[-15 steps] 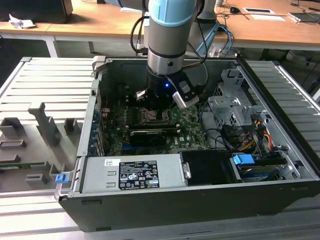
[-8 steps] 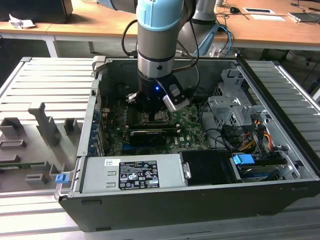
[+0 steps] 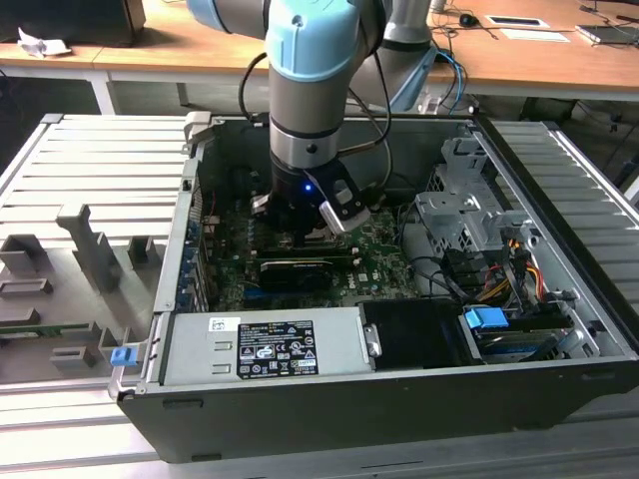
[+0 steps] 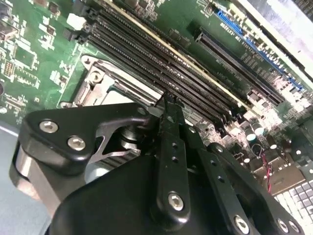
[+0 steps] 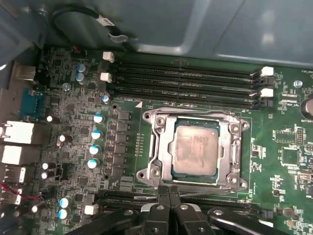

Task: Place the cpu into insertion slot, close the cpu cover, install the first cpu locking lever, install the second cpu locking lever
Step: 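Install the second cpu locking lever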

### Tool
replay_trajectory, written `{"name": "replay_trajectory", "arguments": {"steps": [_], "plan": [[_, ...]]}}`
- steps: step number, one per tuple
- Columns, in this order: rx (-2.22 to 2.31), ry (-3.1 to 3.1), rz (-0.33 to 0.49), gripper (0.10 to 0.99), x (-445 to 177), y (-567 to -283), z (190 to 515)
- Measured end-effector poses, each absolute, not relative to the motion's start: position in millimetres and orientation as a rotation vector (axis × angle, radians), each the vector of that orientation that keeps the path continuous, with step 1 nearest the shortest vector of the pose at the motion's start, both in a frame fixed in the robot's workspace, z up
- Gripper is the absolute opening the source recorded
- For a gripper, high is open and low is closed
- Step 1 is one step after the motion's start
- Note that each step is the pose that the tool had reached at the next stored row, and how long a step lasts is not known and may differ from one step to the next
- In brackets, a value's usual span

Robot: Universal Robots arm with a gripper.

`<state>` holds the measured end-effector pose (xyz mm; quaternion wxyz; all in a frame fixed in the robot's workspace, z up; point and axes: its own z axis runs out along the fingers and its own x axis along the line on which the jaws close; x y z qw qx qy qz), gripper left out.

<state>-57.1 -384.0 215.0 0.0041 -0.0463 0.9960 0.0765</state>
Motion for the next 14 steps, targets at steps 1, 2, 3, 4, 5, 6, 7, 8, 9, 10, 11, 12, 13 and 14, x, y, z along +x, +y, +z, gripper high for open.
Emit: {"name": "replay_trajectory", "arguments": {"steps": [1,2,3,4,5,6,7,8,9,10,11,12,13,14], "plan": [[-0.159,3.117,0.274,0.106,-57.3,-384.7,214.8],[-0.179,3.116,0.286,0.106,-57.6,-385.2,214.6],[-0.185,3.115,0.290,0.106,-58.0,-386.1,214.4],[-0.188,3.115,0.292,0.106,-59.0,-387.7,214.1],[-0.189,3.114,0.295,0.106,-61.2,-390.0,213.8],[-0.189,3.112,0.309,0.106,-63.5,-392.0,213.5],[-0.191,3.109,0.329,0.106,-65.5,-393.5,212.9],[-0.195,3.106,0.355,0.106,-67.4,-394.8,212.2],[-0.197,3.103,0.369,0.106,-68.3,-395.4,212.0],[-0.197,3.102,0.379,0.106,-69.6,-396.0,211.6],[-0.198,3.100,0.389,0.106,-71.9,-397.3,210.9],[-0.198,3.099,0.394,0.106,-73.6,-398.2,210.4],[-0.198,3.097,0.399,0.106,-75.7,-398.8,209.9],[-0.198,3.095,0.412,0.106,-77.4,-399.4,208.3]]}}
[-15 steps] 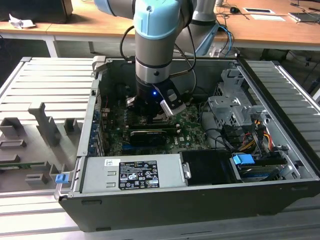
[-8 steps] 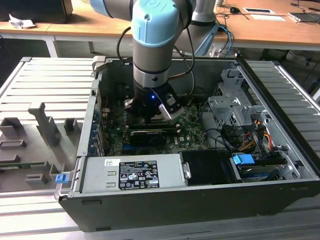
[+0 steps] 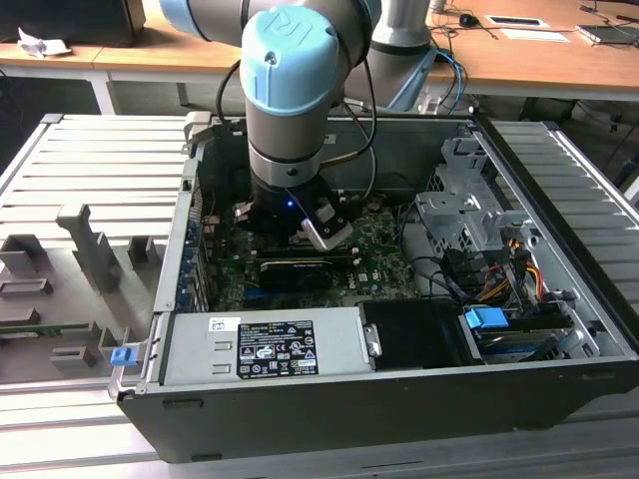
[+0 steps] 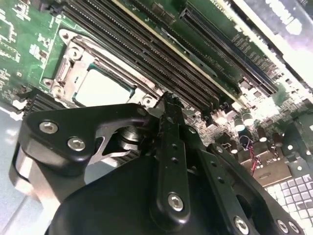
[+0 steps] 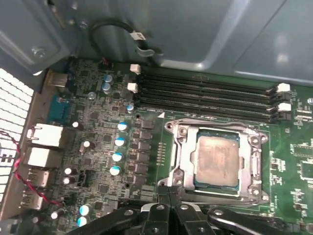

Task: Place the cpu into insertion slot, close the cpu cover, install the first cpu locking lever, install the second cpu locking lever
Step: 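Install the second cpu locking lever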

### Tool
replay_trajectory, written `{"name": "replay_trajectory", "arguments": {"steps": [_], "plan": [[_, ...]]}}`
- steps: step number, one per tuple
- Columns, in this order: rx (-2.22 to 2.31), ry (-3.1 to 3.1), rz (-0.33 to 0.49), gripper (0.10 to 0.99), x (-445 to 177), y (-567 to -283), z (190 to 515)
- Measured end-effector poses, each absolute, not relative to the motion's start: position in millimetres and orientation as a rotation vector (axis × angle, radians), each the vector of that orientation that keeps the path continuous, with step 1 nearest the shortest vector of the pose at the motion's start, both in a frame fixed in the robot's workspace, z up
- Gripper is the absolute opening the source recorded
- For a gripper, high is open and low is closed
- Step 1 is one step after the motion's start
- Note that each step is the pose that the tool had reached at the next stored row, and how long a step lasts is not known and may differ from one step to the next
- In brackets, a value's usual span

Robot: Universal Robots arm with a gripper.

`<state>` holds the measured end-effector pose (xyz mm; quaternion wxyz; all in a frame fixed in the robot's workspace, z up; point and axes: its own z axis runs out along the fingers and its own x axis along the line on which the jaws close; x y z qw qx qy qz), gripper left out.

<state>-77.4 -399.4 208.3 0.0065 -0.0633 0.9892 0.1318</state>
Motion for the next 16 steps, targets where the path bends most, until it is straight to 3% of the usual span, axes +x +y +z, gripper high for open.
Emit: {"name": "replay_trajectory", "arguments": {"steps": [5,7,16], "plan": [[-0.198,3.086,0.459,0.106,-77.5,-399.9,200.9],[-0.198,3.075,0.516,0.106,-77.7,-400.6,193.7],[-0.198,3.074,0.522,0.106,-78.2,-400.5,211.5]]}}
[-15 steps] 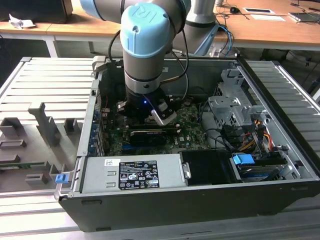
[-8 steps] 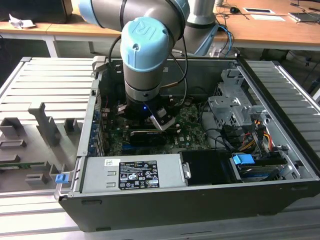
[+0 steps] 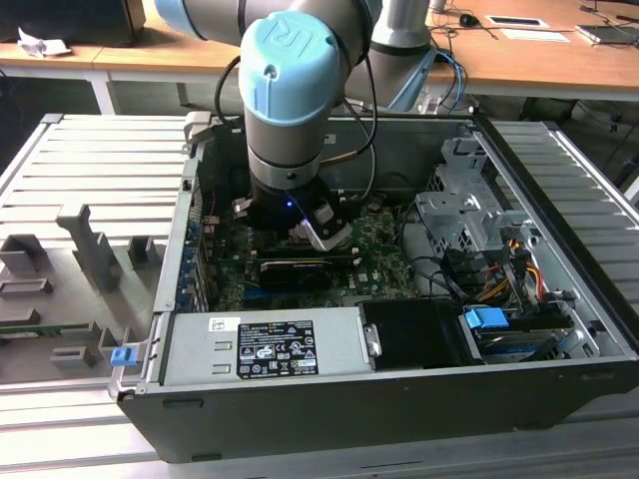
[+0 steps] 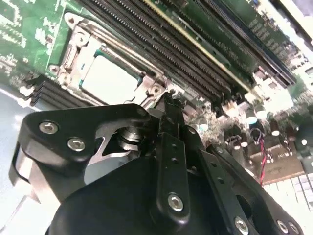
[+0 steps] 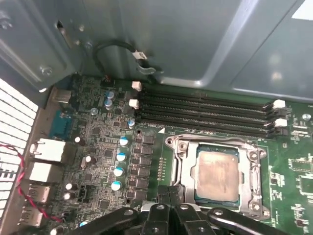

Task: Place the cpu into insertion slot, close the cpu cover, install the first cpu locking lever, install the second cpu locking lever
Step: 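Install the second cpu locking lever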

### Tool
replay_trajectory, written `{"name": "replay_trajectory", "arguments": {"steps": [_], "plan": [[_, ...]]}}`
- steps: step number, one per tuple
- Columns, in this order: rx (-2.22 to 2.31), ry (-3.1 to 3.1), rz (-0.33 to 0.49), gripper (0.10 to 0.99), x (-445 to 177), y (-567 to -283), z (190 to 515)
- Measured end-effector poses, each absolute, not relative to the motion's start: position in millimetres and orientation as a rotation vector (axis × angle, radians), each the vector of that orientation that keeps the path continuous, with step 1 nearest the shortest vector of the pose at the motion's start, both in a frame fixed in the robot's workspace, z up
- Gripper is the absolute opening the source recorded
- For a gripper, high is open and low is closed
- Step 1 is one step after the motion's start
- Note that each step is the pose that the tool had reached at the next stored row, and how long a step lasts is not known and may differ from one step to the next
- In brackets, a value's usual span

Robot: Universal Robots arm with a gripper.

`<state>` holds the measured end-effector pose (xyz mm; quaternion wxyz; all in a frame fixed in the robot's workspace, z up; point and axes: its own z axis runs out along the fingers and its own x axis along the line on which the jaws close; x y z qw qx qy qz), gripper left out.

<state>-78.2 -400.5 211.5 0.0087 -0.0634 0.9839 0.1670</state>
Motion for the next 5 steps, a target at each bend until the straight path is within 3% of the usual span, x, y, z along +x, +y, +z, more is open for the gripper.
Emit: {"name": "replay_trajectory", "arguments": {"steps": [5], "plan": [[-0.198,3.074,0.521,0.106,-78.2,-400.5,216.9]]}}
